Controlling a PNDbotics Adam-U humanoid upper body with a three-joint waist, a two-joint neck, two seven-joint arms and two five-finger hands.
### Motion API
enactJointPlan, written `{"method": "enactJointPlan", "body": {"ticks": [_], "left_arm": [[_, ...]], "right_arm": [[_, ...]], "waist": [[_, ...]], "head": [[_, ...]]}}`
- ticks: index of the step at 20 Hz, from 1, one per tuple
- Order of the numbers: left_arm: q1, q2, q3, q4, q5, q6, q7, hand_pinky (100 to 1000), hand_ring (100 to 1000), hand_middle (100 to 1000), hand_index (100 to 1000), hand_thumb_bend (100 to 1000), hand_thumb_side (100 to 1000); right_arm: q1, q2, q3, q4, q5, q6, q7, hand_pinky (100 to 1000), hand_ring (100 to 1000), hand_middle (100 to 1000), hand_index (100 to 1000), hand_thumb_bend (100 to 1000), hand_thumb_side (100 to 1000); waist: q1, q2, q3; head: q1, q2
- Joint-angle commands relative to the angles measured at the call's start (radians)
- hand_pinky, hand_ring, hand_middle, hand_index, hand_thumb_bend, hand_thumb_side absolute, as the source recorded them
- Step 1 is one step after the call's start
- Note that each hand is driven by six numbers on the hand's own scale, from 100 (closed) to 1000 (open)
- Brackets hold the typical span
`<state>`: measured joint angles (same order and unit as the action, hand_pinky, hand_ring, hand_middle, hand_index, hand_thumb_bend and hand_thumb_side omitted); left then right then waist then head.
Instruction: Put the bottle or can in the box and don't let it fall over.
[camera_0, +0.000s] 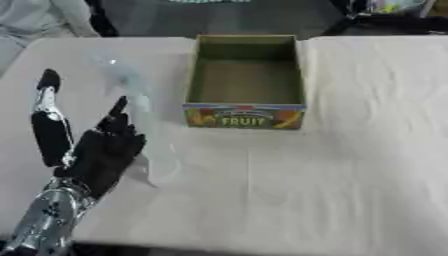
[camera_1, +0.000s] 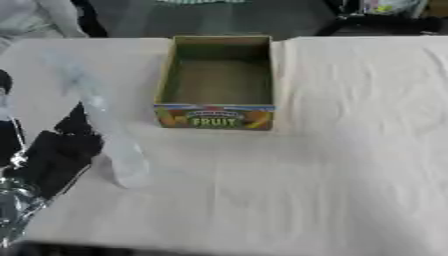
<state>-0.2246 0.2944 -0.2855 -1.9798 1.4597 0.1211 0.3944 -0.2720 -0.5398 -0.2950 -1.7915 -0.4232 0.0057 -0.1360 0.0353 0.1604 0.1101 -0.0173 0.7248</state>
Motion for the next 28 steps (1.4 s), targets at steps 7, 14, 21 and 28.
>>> {"method": "enactJointPlan", "body": {"ticks": [7, 14, 21, 28], "left_arm": [[-0.030, 0.003, 0.011, -0.020, 0.005, -0.005, -0.027, 100, 100, 215, 1000, 593, 727], [-0.033, 0.007, 0.012, -0.020, -0.017, -0.018, -0.021, 100, 100, 222, 1000, 599, 725], [-0.028, 0.009, 0.008, -0.020, -0.038, -0.029, -0.008, 100, 100, 212, 1000, 605, 723], [-0.020, 0.012, 0.003, -0.020, -0.042, -0.025, -0.034, 100, 100, 212, 1000, 598, 727]], "right_arm": [[-0.009, -0.016, -0.006, -0.022, 0.000, 0.002, 0.002, 804, 898, 1000, 966, 100, 710], [-0.009, -0.017, -0.006, -0.022, -0.001, 0.002, 0.002, 804, 898, 1000, 966, 100, 708], [-0.008, -0.018, -0.007, -0.022, -0.001, 0.001, 0.001, 805, 898, 1000, 966, 100, 707], [-0.007, -0.019, -0.008, -0.021, -0.002, 0.000, 0.001, 805, 898, 1000, 967, 100, 705]], "waist": [[-0.004, -0.009, -0.001], [-0.004, -0.011, 0.000], [-0.004, -0.012, 0.000], [-0.003, -0.015, 0.002]], "head": [[0.007, -0.014], [0.007, -0.016], [0.006, -0.015], [0.002, -0.012]]}}
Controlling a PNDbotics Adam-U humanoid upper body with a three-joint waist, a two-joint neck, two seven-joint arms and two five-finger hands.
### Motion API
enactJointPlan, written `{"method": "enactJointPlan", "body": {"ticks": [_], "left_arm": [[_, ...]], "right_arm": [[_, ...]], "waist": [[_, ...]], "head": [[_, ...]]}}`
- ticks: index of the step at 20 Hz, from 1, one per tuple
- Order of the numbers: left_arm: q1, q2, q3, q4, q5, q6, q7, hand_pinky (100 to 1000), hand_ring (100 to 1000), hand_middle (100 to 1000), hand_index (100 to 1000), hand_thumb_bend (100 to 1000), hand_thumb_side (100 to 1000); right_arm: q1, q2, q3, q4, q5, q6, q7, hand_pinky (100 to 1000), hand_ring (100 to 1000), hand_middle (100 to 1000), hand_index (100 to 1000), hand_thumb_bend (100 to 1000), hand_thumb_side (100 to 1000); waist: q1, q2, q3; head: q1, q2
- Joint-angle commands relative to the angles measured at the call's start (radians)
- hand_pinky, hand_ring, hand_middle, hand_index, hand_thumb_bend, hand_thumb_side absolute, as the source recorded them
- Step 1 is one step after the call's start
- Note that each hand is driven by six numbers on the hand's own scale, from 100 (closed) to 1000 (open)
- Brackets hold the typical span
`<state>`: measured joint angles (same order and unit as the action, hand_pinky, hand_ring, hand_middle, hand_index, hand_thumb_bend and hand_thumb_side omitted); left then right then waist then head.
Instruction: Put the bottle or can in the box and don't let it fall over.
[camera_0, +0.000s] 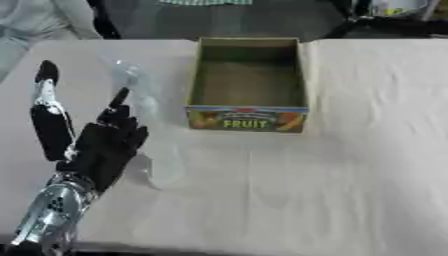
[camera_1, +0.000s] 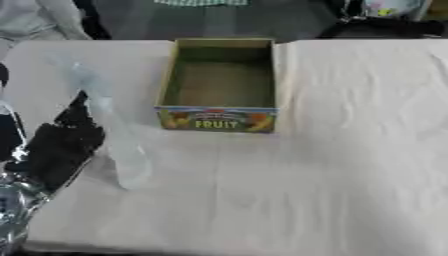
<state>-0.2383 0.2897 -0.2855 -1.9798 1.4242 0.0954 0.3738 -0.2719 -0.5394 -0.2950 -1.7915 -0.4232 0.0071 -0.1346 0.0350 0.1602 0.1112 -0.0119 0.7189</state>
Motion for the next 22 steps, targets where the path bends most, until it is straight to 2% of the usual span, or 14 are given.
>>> {"method": "enactJointPlan", "body": {"ticks": [1, 22], "left_arm": [[-0.007, 0.017, 0.002, -0.020, -0.004, 0.002, -0.019, 100, 100, 212, 1000, 596, 727], [-0.029, 0.026, 0.010, -0.020, 0.030, 0.002, -0.088, 100, 102, 227, 1000, 566, 738]], "right_arm": [[-0.007, -0.019, -0.008, -0.021, -0.002, -0.001, -0.001, 805, 898, 1000, 967, 100, 705], [-0.002, -0.023, -0.008, -0.019, -0.004, -0.003, -0.003, 806, 898, 1000, 967, 100, 702]], "waist": [[-0.003, -0.016, 0.002], [-0.001, -0.026, 0.007]], "head": [[-0.004, -0.005], [-0.013, 0.001]]}}
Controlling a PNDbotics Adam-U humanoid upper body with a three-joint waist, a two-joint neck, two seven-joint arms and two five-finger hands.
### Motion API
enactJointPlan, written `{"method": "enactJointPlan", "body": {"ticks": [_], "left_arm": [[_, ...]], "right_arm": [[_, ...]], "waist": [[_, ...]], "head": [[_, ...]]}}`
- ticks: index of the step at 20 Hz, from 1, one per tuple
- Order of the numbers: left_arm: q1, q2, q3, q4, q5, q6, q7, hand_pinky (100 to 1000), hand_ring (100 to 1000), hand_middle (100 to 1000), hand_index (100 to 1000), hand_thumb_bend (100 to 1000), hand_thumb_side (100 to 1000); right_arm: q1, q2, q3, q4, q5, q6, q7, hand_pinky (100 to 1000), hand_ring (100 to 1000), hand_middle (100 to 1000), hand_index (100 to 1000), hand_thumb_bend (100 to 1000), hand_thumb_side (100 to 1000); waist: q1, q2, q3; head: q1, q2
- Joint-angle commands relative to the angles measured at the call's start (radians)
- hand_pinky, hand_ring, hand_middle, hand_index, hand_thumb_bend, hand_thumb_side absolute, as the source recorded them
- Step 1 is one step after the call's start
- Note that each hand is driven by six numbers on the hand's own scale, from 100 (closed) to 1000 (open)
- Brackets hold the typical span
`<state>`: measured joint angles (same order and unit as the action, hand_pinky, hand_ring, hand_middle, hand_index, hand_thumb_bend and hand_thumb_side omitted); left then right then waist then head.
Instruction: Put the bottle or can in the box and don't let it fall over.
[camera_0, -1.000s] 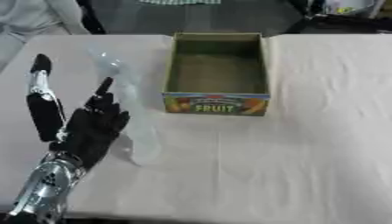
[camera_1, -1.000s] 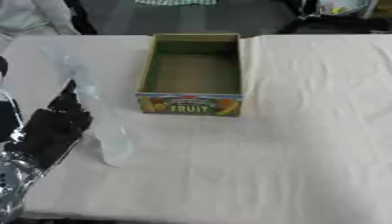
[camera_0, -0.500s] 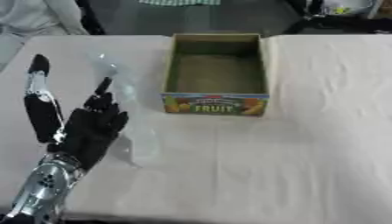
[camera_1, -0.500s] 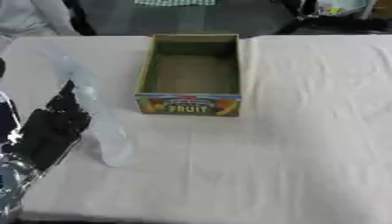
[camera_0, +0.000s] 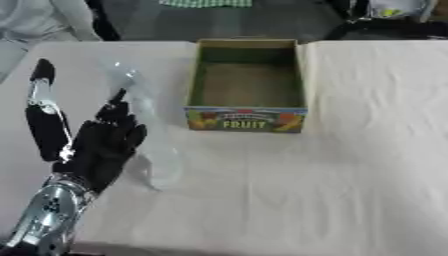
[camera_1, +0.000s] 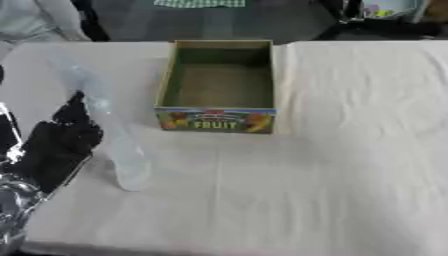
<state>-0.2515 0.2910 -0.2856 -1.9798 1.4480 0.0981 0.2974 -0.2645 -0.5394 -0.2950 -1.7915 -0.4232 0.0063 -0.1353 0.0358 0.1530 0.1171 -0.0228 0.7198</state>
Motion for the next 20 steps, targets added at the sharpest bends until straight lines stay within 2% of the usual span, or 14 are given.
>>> {"method": "enactJointPlan", "body": {"ticks": [1, 20], "left_arm": [[-0.019, 0.025, 0.011, -0.020, 0.007, -0.001, -0.015, 100, 108, 229, 1000, 562, 739], [-0.002, 0.029, 0.020, -0.020, -0.005, -0.015, 0.003, 100, 100, 225, 1000, 555, 744]], "right_arm": [[-0.010, -0.024, -0.008, -0.019, -0.004, -0.002, -0.002, 806, 898, 1000, 967, 100, 701], [-0.007, -0.025, -0.009, -0.021, -0.006, -0.004, -0.003, 806, 898, 1000, 967, 100, 701]], "waist": [[-0.001, -0.019, 0.001], [0.000, -0.021, 0.005]], "head": [[-0.002, 0.001], [-0.010, 0.000]]}}
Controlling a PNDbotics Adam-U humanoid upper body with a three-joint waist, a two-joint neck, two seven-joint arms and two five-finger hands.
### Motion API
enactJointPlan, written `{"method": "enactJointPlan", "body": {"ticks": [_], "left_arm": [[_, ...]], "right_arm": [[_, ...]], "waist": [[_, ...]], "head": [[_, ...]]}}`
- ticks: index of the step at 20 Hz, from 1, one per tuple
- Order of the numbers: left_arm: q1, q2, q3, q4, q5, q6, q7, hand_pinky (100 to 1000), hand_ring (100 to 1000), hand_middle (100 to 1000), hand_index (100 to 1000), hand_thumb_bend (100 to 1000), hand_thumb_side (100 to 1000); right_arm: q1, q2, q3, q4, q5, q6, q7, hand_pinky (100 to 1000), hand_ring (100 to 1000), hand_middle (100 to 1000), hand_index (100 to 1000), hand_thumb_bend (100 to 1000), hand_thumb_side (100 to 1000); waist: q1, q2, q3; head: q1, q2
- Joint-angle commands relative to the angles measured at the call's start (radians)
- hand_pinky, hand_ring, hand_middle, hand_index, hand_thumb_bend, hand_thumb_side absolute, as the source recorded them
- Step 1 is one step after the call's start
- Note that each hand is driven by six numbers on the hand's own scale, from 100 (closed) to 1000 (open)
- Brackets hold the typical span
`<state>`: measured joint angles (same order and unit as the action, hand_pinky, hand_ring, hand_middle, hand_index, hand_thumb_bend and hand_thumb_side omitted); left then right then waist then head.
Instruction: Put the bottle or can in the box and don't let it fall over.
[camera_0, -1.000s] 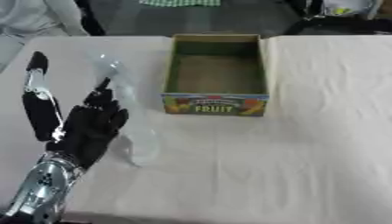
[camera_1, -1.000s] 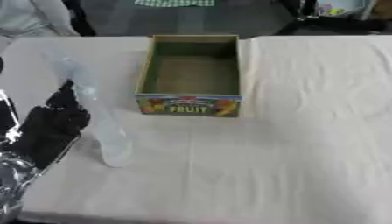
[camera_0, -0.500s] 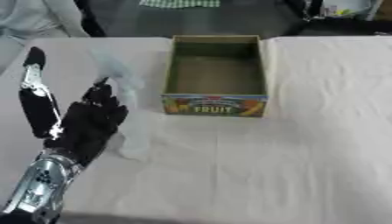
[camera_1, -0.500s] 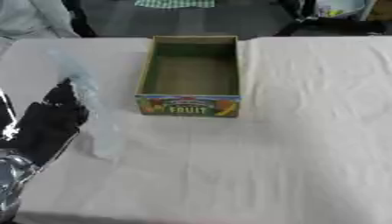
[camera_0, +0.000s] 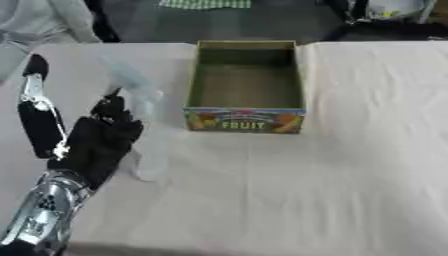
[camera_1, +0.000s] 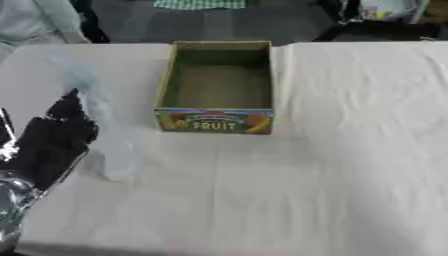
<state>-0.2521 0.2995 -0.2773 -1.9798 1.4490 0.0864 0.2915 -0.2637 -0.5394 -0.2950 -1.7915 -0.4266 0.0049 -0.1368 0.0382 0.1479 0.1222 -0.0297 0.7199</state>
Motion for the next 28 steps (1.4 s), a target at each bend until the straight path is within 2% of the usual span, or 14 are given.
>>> {"method": "enactJointPlan", "body": {"ticks": [1, 7, 16, 28], "left_arm": [[0.004, 0.020, 0.013, -0.020, -0.008, -0.005, 0.014, 100, 100, 221, 1000, 557, 744], [0.045, 0.014, 0.019, -0.020, -0.023, -0.012, 0.051, 100, 100, 206, 1000, 556, 746], [0.084, 0.002, 0.014, -0.020, -0.032, -0.007, 0.036, 100, 100, 194, 1000, 557, 744], [0.060, -0.001, 0.005, -0.020, -0.021, 0.009, -0.001, 100, 100, 206, 1000, 554, 740]], "right_arm": [[-0.008, -0.025, -0.009, -0.021, -0.003, -0.002, -0.002, 806, 898, 1000, 967, 100, 701], [-0.006, -0.024, -0.011, -0.020, -0.002, -0.003, -0.002, 807, 898, 1000, 967, 100, 702], [0.000, -0.026, -0.013, -0.020, -0.001, -0.002, -0.003, 807, 898, 1000, 967, 100, 701], [0.010, -0.031, -0.015, -0.018, 0.001, -0.003, -0.005, 807, 898, 1000, 967, 100, 702]], "waist": [[-0.003, -0.015, 0.000], [-0.003, -0.012, 0.000], [0.000, -0.019, 0.008], [0.007, -0.026, 0.014]], "head": [[-0.003, 0.000], [-0.004, 0.001], [-0.009, 0.012], [-0.019, 0.029]]}}
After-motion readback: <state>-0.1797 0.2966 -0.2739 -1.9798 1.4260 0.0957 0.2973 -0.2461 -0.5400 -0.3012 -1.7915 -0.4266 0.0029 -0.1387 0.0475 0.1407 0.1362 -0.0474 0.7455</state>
